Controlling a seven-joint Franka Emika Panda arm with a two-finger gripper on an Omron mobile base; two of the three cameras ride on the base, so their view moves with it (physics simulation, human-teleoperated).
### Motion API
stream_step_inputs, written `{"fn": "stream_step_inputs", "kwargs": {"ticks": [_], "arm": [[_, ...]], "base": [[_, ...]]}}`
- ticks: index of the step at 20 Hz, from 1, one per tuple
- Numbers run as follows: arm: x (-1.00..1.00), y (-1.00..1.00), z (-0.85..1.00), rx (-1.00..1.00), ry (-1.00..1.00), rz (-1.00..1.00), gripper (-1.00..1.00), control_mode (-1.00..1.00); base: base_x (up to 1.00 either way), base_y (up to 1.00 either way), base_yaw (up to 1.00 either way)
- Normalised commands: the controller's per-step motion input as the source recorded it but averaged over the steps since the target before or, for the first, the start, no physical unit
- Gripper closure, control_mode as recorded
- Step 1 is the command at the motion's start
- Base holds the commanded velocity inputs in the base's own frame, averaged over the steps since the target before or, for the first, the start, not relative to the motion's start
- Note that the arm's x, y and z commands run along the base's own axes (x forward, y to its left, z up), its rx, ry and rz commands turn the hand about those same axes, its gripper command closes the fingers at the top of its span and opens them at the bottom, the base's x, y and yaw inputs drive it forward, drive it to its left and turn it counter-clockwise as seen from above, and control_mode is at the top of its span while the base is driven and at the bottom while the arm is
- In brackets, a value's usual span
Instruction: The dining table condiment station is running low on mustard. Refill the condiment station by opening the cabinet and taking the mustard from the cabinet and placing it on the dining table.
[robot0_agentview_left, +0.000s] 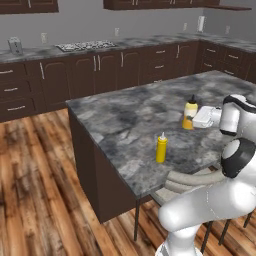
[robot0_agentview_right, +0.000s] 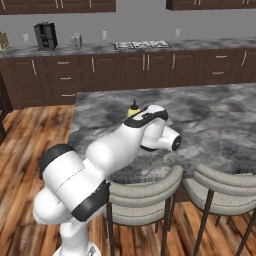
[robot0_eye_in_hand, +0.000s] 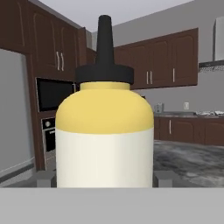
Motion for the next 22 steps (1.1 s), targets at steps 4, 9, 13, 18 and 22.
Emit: {"fn": "stream_step_inputs", "kwargs": {"ticks": [4,9,13,18,22], "arm": [[0.00,0.02,-0.42,0.00,0.00,0.01,1.00,-1.00],[0.00,0.14,-0.46,0.00,0.00,0.05,1.00,-1.00],[0.00,0.14,-0.46,0.00,0.00,0.06,1.00,-1.00],[0.05,0.02,-0.47,0.00,0.00,0.08,1.00,-1.00],[0.12,0.00,-0.42,0.00,0.00,0.10,1.00,-1.00]], "base": [[0.00,0.00,0.00],[0.00,0.00,0.00],[0.00,0.00,0.00],[0.00,0.00,0.00],[0.00,0.00,0.00]]}}
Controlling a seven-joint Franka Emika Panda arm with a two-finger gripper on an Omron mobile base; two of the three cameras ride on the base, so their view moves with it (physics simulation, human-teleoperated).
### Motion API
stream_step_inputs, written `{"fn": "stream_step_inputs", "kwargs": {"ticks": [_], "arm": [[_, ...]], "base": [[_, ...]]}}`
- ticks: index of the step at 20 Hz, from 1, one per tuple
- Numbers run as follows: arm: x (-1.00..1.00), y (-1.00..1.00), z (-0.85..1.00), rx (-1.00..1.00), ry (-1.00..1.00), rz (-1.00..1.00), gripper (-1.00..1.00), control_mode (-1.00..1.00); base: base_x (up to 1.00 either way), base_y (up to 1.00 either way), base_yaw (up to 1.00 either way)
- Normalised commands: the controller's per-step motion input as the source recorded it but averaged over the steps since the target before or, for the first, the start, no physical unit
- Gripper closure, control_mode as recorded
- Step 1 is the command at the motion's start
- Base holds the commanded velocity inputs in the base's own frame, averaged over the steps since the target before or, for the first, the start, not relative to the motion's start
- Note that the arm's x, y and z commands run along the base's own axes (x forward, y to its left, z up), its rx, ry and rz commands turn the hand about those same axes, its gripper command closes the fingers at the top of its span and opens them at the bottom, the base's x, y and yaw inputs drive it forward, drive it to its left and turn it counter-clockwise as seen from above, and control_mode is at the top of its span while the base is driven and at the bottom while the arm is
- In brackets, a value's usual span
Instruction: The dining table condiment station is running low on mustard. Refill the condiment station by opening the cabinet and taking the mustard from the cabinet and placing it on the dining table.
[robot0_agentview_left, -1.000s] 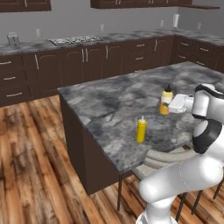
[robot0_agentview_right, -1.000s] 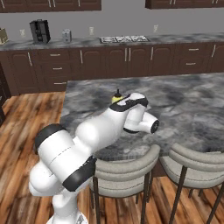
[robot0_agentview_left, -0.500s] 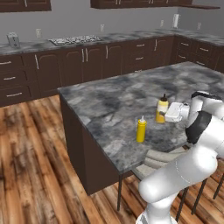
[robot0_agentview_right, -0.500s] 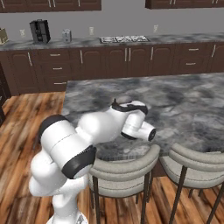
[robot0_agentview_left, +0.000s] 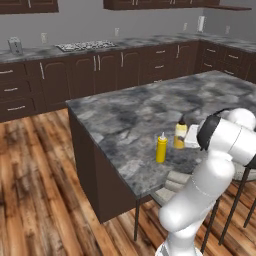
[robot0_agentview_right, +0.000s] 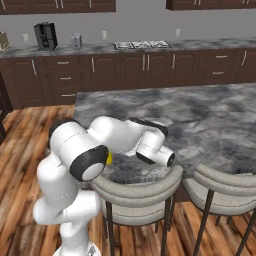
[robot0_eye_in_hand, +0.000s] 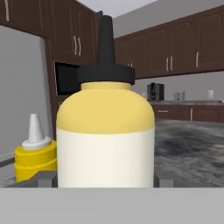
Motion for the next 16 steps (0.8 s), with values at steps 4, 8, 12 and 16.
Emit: {"fn": "stream_step_inputs", "kwargs": {"ticks": [4,8,12,16], "arm": [[0.12,0.00,-0.41,0.00,0.00,0.10,1.00,-1.00],[0.03,0.00,-0.41,0.00,0.00,0.10,1.00,-1.00],[0.13,-0.02,-0.36,0.00,0.00,0.09,1.00,-1.00],[0.29,-0.14,-0.27,0.00,0.00,0.07,1.00,-1.00]], "base": [[0.00,0.00,0.00],[0.00,0.00,0.00],[0.00,0.00,0.00],[0.00,0.00,0.00]]}}
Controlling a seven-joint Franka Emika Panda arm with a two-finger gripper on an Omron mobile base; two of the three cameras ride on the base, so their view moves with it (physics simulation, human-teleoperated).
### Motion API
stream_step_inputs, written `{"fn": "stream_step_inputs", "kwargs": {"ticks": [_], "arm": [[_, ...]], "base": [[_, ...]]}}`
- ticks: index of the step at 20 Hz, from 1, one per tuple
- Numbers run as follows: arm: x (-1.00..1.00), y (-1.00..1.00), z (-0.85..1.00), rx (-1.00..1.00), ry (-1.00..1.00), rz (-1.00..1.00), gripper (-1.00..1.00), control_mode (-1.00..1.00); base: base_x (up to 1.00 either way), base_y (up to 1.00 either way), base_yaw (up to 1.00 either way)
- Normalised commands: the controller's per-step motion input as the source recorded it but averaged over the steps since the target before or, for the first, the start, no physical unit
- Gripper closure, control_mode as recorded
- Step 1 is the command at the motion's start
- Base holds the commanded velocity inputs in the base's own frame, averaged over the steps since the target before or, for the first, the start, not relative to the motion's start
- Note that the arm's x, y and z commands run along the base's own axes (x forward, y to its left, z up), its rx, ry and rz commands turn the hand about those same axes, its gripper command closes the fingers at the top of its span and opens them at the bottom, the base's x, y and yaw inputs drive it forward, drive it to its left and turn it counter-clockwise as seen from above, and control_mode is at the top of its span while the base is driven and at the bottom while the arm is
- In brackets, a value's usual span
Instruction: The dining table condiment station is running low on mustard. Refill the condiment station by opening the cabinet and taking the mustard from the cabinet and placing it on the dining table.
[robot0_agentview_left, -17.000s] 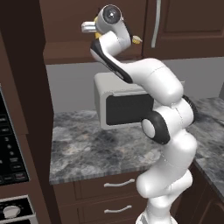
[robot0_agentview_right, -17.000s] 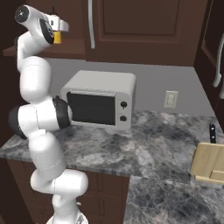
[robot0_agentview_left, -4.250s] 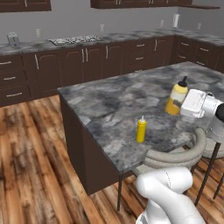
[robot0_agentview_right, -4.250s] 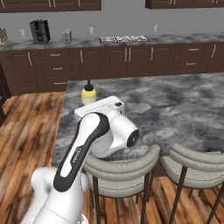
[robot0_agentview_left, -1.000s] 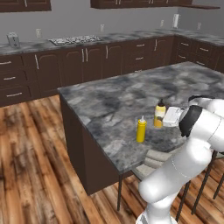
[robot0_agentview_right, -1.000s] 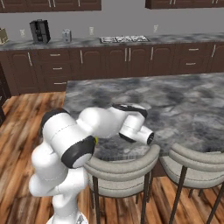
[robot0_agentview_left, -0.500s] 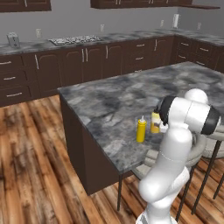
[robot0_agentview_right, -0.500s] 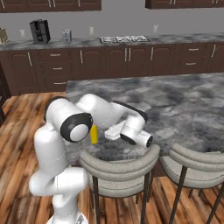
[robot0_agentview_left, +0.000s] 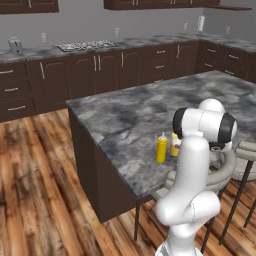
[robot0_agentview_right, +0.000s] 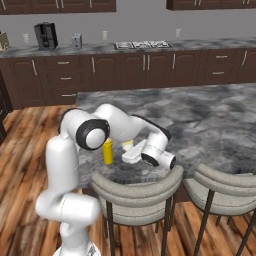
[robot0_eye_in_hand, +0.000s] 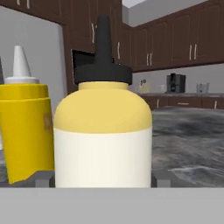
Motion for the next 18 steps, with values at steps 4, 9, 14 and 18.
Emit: {"fn": "stream_step_inputs", "kwargs": {"ticks": [4,9,14,18], "arm": [[0.33,-0.09,-0.26,0.00,-0.01,0.06,1.00,-1.00],[0.11,-0.17,-0.23,0.00,-0.02,0.07,-1.00,-1.00],[-0.01,-0.20,-0.02,0.00,-0.05,0.07,-1.00,-1.00],[-0.11,-0.15,0.00,0.00,-0.10,0.06,-1.00,-1.00]], "base": [[0.00,0.00,0.00],[0.00,0.00,0.00],[0.00,0.00,0.00],[0.00,0.00,0.00]]}}
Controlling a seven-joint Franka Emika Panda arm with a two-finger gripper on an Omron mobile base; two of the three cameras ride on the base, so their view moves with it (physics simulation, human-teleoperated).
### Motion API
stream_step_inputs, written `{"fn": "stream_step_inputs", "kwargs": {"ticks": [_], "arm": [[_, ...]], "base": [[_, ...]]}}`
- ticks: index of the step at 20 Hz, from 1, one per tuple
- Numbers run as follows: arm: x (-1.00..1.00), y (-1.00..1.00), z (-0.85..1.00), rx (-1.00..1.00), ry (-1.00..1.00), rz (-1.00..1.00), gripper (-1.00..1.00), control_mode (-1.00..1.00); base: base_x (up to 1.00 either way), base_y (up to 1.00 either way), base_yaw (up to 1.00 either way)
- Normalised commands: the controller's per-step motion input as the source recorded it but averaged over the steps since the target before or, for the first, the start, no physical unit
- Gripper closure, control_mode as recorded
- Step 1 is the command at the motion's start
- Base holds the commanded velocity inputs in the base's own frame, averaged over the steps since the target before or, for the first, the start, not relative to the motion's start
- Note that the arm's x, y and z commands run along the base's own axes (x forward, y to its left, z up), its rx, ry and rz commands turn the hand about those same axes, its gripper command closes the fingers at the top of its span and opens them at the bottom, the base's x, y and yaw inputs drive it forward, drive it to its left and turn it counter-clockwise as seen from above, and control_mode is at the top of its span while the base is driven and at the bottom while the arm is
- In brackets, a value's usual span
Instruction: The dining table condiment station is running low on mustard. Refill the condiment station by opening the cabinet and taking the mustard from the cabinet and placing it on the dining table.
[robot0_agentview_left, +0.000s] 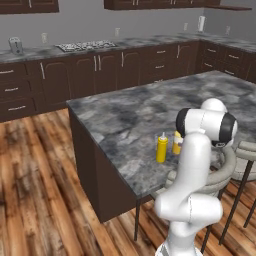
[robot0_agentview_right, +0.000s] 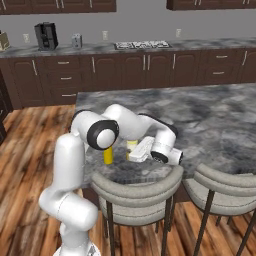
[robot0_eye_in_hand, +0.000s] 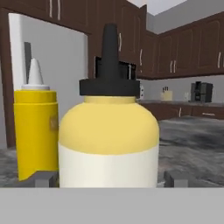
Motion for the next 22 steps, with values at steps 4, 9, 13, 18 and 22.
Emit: {"fn": "stream_step_inputs", "kwargs": {"ticks": [4,9,13,18,22], "arm": [[-0.15,-0.06,0.00,0.00,-0.11,0.05,-1.00,-1.00],[-0.20,-0.10,0.10,0.00,-0.08,0.03,-1.00,-1.00],[-0.27,-0.15,0.54,0.02,-0.10,0.00,-1.00,-1.00],[-0.22,-0.02,0.69,0.00,-0.12,0.00,-1.00,-1.00],[-0.25,0.00,0.55,0.00,-0.08,0.01,-1.00,-1.00]], "base": [[0.00,0.00,0.00],[0.00,0.00,0.00],[0.00,0.00,0.00],[0.00,0.00,0.00],[0.00,0.00,0.00]]}}
